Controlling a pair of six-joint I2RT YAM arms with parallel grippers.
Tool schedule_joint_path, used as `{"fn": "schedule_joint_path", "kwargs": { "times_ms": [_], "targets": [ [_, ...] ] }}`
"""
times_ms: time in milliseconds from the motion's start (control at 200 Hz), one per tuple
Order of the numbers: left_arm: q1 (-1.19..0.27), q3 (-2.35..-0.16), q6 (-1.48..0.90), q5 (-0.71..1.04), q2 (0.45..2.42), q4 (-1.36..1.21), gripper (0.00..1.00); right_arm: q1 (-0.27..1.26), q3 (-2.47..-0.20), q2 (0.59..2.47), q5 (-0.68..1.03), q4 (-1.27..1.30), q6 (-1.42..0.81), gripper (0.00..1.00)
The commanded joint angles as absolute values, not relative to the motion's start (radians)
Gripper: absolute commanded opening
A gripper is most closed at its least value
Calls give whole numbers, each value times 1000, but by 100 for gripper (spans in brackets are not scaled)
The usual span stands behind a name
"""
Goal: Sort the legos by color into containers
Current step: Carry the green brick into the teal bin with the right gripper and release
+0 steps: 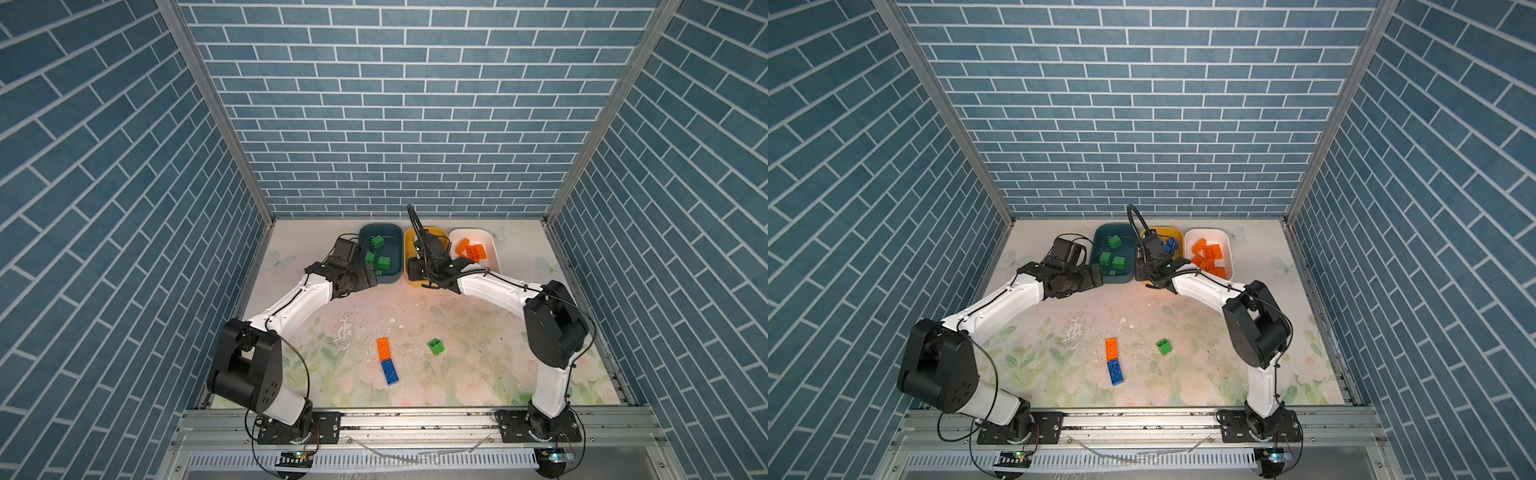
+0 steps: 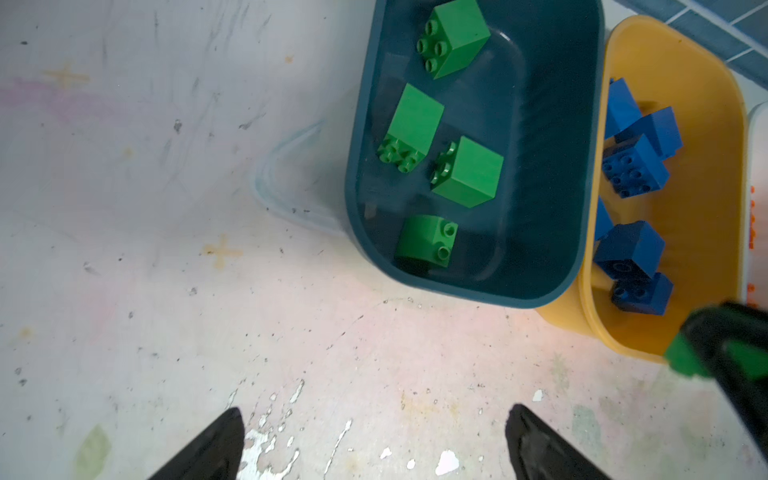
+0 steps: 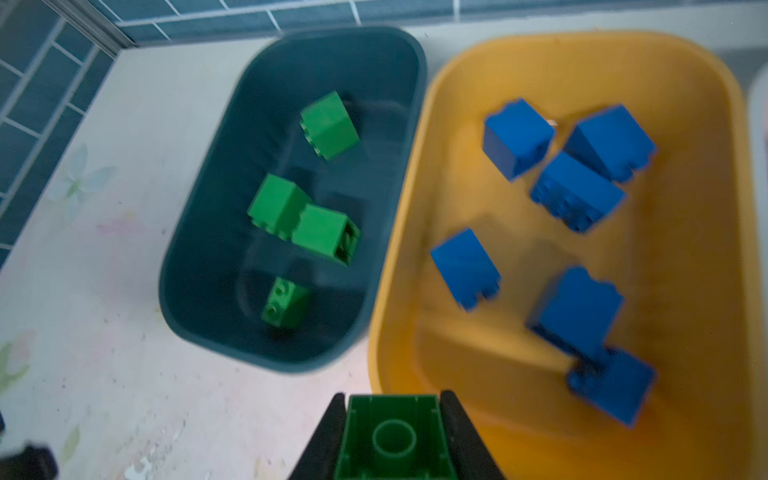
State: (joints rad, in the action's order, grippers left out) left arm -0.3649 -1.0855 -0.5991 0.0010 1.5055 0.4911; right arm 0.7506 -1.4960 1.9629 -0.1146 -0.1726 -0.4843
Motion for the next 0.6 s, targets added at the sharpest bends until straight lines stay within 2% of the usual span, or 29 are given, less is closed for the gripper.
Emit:
{"fn": "schedule_joint_path", "kwargs": {
  "times_ms": [0,140,250,305,385,485,505,525,595],
  "targets": [
    [-359,-1032,-612,2,1450,562,99,736,-1676,2075,-59,-200,-385,26],
    [-359,-925,-624,86,1374,531,99,727,-1865,2226,-13,-247,-338,31],
    [-368,-867,-641,134,1334,527,99,725,-1948,2291,35,-239,-304,39],
    [-383,-850,-643,152,1327,531,99,726,-1982,2310,48,-252,-295,47],
    [-420,-838,-642,155,1324,553,99,726,-1981,2294,69,-255,-282,66],
    [-479,-826,-648,152,1325,574,99,727,-1883,2209,83,-217,-269,80],
    [-491,-821,-652,154,1327,575,99,727,-1851,2183,106,-203,-267,86],
    [-500,-817,-659,155,1326,575,99,728,-1822,2147,114,-187,-267,97],
    [-522,-791,-692,153,1318,568,99,731,-1688,2052,124,-133,-273,99]
  ]
}}
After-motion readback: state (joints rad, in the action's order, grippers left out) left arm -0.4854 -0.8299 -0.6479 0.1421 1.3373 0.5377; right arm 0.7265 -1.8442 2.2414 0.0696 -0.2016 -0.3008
